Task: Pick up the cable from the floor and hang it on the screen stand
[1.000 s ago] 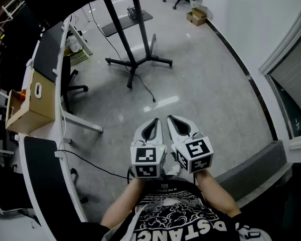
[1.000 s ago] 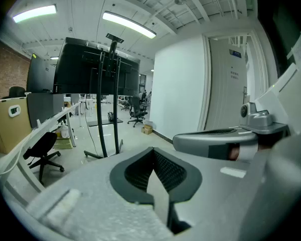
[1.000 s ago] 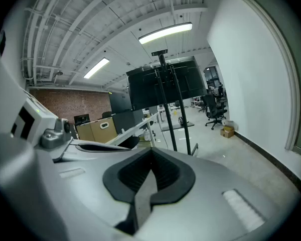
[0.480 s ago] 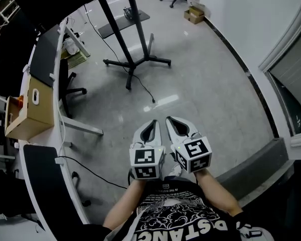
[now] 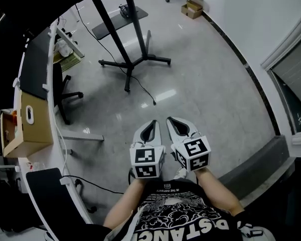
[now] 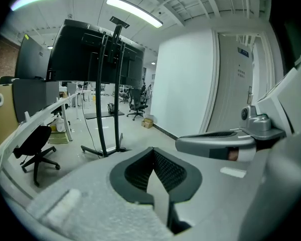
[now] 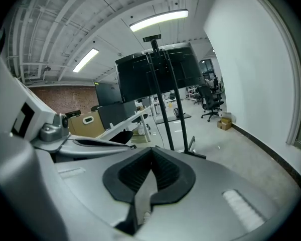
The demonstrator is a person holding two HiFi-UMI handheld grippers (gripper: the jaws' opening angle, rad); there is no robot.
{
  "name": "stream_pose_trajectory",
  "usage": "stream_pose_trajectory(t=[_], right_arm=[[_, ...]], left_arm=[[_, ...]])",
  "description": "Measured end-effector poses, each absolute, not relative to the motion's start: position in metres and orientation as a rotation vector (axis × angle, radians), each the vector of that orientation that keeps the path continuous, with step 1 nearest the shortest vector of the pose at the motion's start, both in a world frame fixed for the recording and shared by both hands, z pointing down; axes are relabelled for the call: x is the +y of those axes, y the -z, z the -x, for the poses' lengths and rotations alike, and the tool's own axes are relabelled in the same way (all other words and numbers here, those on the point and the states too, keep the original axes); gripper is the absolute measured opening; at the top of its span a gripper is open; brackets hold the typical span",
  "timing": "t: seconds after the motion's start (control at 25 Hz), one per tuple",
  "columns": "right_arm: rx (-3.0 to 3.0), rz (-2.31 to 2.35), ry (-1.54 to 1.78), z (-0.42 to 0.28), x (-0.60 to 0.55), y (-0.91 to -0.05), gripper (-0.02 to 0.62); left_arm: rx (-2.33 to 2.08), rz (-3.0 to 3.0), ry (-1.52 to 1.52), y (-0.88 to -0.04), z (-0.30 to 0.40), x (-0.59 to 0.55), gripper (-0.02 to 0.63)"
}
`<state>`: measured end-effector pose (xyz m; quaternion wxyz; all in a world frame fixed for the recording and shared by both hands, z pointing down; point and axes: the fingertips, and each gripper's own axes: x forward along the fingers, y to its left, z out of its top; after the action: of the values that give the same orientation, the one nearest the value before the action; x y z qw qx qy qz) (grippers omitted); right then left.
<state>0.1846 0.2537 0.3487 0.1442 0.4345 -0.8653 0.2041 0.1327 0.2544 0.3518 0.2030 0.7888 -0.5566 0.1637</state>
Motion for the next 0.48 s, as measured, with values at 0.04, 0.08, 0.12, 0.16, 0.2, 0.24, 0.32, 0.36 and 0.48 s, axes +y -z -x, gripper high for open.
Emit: stream_pose_trajectory(t=[0.04,0.08,0.12,0.16,0.2,0.24,0.32,0.36,0.48], right_arm=[[-2.486,-1.252,-0.595,-0.181,0.246,-0.353,0.005],[-2.476,-1.253,-0.602,-0.177,0.238,-0.358,0.005],[-2.464,-1.253,-0.608,-0.174,0.231,-0.362,0.005],[-2.451,-1.253,-0.614,-0.170,0.224,-0.367,0.005],[-2.439,-1.253,-0.619,-0.167,0.216,-0.372,0.005],[-2.429,-1.252,-0.622,-0.163,0.207,-0.377,0.005],[-2.413,-1.246,-0.624,-0.154,0.189,-0.385,0.005],[-2.406,-1.241,-0.621,-0.149,0.180,-0.388,0.005],[-2.375,-1.238,-0.618,-0.135,0.158,-0.397,0.005]], left_arm=[[-1.545,-2.201,-0.465,-0.356,-0.129,0.246,0.000],[-1.533,-2.200,-0.473,-0.361,-0.125,0.238,0.000],[-1.518,-2.196,-0.477,-0.366,-0.122,0.230,0.000],[-1.502,-2.190,-0.477,-0.370,-0.119,0.222,0.000],[-1.488,-2.185,-0.476,-0.374,-0.115,0.214,0.000],[-1.477,-2.181,-0.477,-0.378,-0.111,0.205,0.000],[-1.460,-2.175,-0.480,-0.386,-0.101,0.187,0.000],[-1.452,-2.172,-0.481,-0.389,-0.095,0.178,0.000],[-1.423,-2.161,-0.481,-0.397,-0.079,0.155,0.000]])
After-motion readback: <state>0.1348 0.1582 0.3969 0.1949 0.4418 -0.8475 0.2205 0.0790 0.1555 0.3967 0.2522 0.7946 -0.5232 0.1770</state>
